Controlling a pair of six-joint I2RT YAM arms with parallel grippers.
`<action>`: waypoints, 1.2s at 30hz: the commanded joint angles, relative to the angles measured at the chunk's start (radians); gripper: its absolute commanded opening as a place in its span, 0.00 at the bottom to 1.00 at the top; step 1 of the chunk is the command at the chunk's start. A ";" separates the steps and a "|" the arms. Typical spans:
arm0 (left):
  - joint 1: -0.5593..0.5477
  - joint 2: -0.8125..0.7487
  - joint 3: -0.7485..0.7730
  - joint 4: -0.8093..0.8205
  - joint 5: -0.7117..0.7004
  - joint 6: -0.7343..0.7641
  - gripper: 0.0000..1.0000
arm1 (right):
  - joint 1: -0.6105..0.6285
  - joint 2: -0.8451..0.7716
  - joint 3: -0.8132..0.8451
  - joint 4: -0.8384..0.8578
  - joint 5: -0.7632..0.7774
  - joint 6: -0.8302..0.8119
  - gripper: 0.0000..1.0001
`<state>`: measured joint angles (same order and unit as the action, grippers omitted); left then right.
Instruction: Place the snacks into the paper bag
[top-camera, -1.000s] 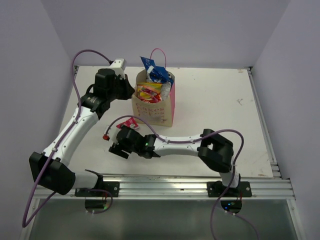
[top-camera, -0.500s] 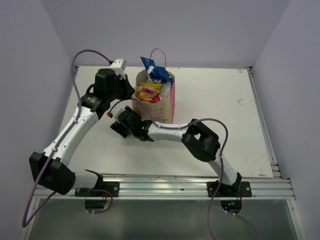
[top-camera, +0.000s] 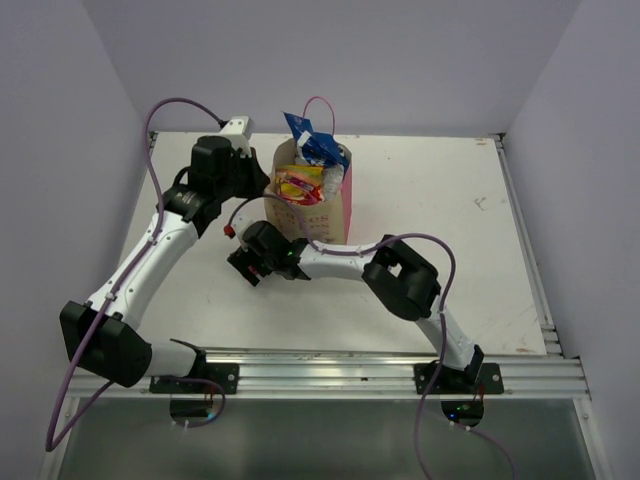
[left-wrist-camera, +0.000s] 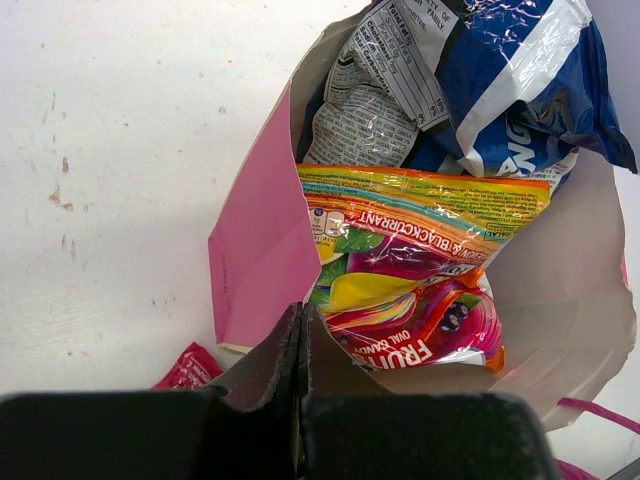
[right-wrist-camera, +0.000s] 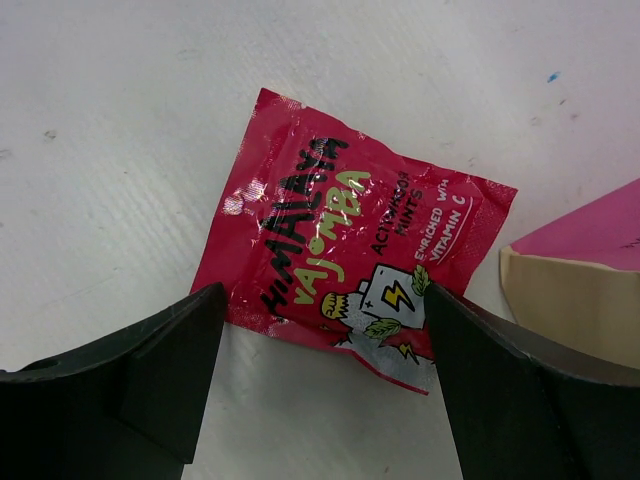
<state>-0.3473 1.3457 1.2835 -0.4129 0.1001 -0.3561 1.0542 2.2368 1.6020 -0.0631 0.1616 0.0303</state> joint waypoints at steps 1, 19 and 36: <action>0.005 0.006 0.004 -0.050 0.009 0.011 0.00 | -0.011 -0.042 0.007 -0.020 -0.108 0.075 0.84; 0.007 -0.016 -0.003 -0.050 0.003 0.009 0.00 | -0.036 0.070 0.116 -0.295 -0.125 0.109 0.73; 0.010 -0.029 -0.015 -0.038 0.001 -0.003 0.00 | 0.016 -0.397 0.030 -0.478 -0.139 0.083 0.00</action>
<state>-0.3435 1.3399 1.2823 -0.4145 0.0940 -0.3569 1.0382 2.0579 1.5795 -0.4408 0.0349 0.1230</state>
